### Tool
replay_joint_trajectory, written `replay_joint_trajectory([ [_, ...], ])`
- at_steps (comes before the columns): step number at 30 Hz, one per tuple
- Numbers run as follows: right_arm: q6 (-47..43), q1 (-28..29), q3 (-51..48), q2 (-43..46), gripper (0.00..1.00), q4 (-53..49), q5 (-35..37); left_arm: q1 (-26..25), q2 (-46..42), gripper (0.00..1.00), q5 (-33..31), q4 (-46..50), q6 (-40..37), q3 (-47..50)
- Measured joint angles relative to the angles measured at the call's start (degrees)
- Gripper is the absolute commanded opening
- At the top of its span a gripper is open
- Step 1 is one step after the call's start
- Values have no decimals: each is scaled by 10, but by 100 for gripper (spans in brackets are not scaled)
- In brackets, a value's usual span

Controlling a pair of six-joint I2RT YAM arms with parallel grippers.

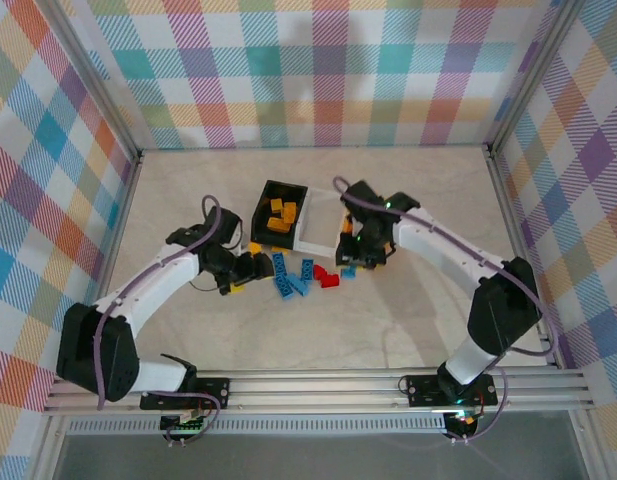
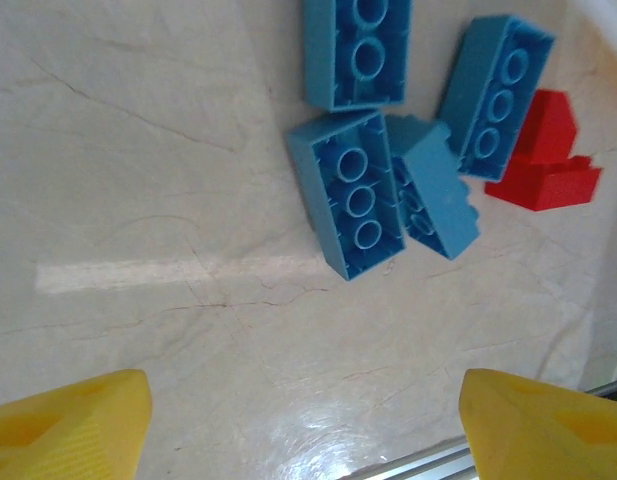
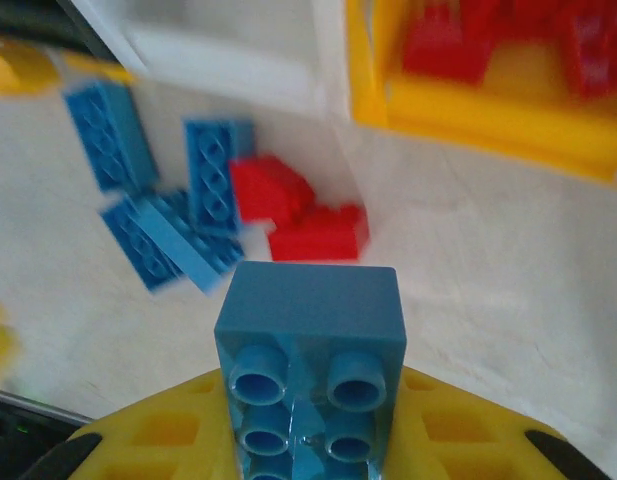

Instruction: Sort the legos into containers by color

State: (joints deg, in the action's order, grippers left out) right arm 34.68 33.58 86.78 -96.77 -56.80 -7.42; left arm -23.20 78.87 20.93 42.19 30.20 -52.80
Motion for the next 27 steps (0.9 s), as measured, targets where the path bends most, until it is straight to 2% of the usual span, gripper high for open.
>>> replay_joint_trajectory([
  [8, -26, -25, 274, -206, 27, -20, -31, -11, 2, 81, 4, -21, 17, 41],
  [14, -39, -31, 426, -356, 28, -56, -38, -11, -37, 81, -6, -12, 17, 57],
  [20, -41, -38, 480, -428, 37, -85, -44, -11, -49, 81, -10, -3, 17, 57],
  [27, -46, -40, 479, -434, 47, -95, -49, -11, -10, 80, -10, -5, 17, 53],
])
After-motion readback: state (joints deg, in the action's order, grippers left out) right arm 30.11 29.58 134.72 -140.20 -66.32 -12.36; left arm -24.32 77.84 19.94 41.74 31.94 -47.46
